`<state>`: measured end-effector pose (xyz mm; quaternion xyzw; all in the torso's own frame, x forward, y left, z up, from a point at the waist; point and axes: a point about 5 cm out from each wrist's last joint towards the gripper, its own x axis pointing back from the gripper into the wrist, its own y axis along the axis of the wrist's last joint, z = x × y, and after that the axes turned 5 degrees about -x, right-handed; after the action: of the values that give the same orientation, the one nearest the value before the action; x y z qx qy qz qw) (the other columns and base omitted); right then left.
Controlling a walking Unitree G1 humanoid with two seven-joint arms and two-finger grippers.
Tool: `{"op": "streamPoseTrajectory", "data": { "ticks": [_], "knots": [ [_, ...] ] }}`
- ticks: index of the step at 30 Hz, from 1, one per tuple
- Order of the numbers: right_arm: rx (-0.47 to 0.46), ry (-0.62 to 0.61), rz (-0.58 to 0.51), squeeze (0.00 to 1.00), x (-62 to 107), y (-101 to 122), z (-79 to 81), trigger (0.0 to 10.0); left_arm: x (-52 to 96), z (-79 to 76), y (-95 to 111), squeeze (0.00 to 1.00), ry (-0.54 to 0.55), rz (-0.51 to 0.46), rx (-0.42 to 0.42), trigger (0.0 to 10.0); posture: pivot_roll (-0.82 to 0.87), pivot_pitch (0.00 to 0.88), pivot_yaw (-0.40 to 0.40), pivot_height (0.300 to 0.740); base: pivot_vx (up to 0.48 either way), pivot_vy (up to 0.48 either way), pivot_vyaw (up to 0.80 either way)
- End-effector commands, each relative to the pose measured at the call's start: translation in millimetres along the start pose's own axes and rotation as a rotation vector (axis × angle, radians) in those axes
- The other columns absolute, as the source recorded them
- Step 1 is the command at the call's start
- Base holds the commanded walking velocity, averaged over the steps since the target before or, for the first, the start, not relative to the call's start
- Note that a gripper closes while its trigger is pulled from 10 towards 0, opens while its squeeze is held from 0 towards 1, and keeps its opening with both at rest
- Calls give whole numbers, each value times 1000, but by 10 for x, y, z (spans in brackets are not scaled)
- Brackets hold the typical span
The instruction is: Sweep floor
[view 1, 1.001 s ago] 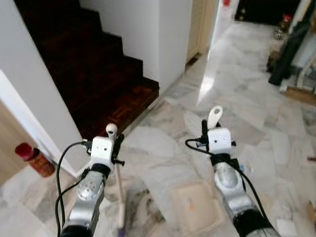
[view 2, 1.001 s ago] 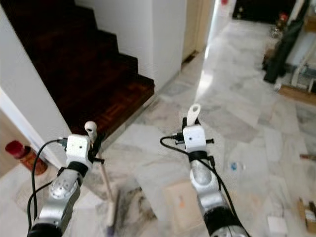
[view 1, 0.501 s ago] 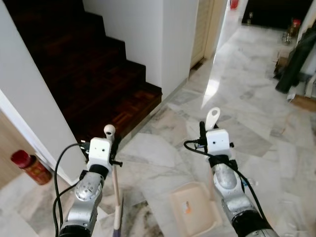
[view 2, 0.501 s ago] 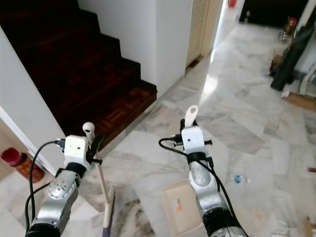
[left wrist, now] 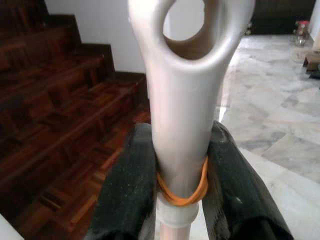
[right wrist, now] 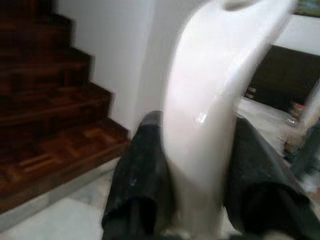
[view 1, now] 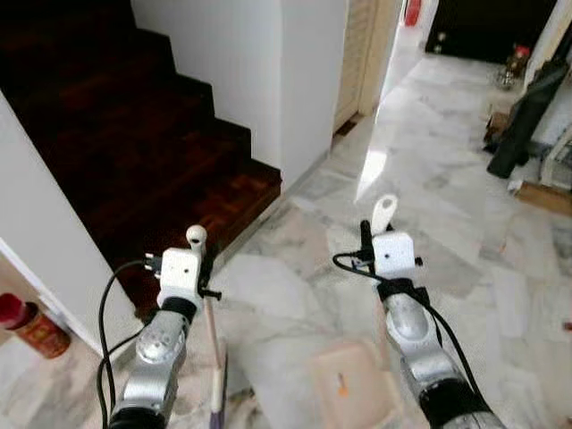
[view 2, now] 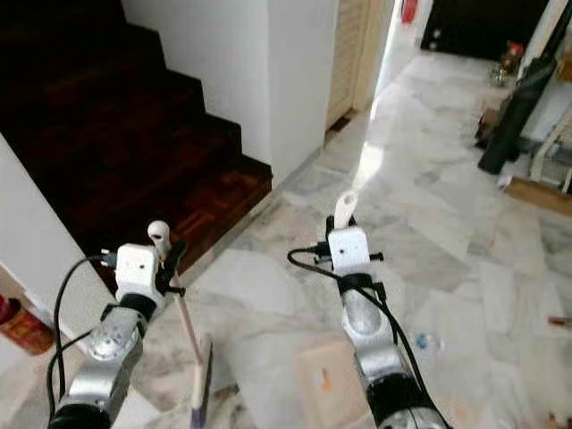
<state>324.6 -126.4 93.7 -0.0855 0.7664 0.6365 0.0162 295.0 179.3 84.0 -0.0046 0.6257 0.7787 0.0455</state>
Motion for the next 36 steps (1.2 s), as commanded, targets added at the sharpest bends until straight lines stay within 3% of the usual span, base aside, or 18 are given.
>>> {"op": "streamPoseTrajectory", "data": {
  "ticks": [1, 16, 36],
  "knots": [
    [-11, -24, -38, 0, -48, 89, -74, 10000, -80, -23, 161, 0, -5, -70, -6, 10000, 116, 0, 20, 740, 349, 0, -800],
    [-18, -19, -45, 0, -61, 114, -50, 10000, -78, 12, 160, 0, 8, -69, -9, 10000, 118, 0, 19, 740, 347, 0, -118],
    [-13, -12, -43, 0, -75, 118, -40, 10000, -78, -12, 156, 0, -6, -73, -10, 10000, 115, 0, 26, 740, 346, 0, -790]
  ]
}}
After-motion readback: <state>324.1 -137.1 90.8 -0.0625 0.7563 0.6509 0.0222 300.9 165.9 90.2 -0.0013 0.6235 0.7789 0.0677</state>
